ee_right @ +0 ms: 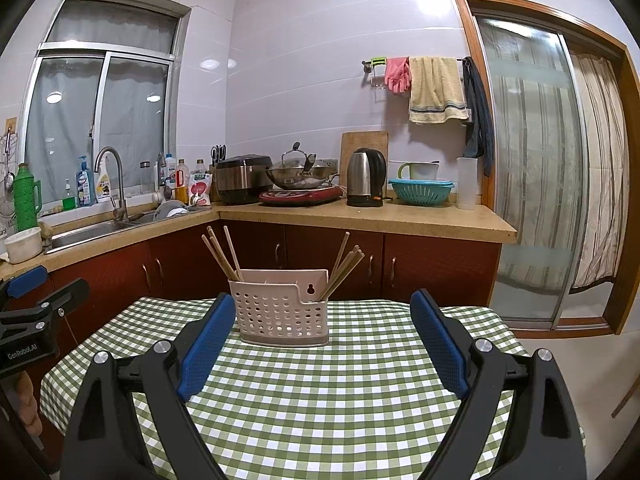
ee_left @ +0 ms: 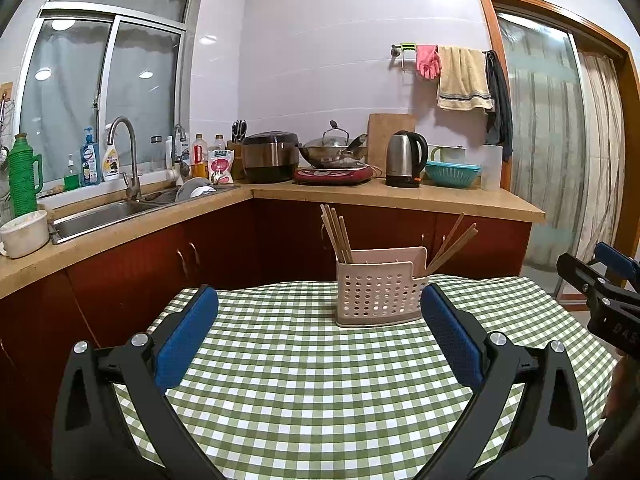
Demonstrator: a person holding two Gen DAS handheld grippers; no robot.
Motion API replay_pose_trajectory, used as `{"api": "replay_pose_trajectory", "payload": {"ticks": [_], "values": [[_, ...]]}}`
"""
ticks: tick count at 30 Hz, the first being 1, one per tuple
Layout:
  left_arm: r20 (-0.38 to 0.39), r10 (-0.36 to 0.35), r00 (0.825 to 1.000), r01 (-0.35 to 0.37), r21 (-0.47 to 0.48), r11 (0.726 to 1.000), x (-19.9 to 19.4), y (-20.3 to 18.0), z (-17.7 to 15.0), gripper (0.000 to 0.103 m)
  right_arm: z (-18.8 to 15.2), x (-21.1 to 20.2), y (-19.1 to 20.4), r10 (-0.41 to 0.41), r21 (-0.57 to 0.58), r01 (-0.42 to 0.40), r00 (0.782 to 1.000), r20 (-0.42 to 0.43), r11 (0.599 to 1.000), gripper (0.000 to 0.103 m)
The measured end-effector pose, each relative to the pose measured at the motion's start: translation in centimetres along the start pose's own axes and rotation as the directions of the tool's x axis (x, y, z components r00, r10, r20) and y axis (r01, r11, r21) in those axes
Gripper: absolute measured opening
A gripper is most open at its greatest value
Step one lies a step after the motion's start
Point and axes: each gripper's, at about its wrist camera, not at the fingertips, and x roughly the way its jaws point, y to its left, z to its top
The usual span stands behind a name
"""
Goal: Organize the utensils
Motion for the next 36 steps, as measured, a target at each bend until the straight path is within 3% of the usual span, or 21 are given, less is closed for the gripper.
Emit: {"api": "replay_pose_trajectory", "payload": {"ticks": [22,36], "values": [[0.001,-0.008,1.000,0.008,-0.007,1.000,0.18,-0.06,0.19,0.099,0.09,-0.10,0.01,0.000,0.000,0.000,1.000,-0.002,1.000,0.086],[0.034,0.038,0.999,-0.037,-0.017,0.999,0.38,0.18,0.15,0.099,-0.55,0.59,0.33,0.002,0.001,-0.002,1.000,-0.019,1.000,0.086]]}}
